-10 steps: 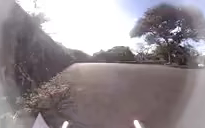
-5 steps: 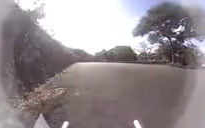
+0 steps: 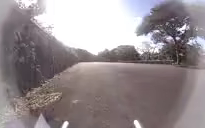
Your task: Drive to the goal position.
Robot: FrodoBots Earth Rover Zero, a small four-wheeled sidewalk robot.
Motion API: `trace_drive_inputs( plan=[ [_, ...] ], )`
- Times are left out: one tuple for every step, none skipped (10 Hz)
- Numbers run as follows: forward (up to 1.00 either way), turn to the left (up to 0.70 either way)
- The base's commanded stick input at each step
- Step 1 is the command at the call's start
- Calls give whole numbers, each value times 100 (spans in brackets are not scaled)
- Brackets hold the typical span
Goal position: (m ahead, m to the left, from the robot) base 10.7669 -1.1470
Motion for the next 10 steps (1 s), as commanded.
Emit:
trace_drive_inputs(
  plan=[
    [70, 0],
    [70, 0],
    [70, 0],
    [70, 0],
    [70, 0],
    [70, 0],
    [70, 0],
    [70, 0],
    [70, 0],
    [70, 0]
  ],
)
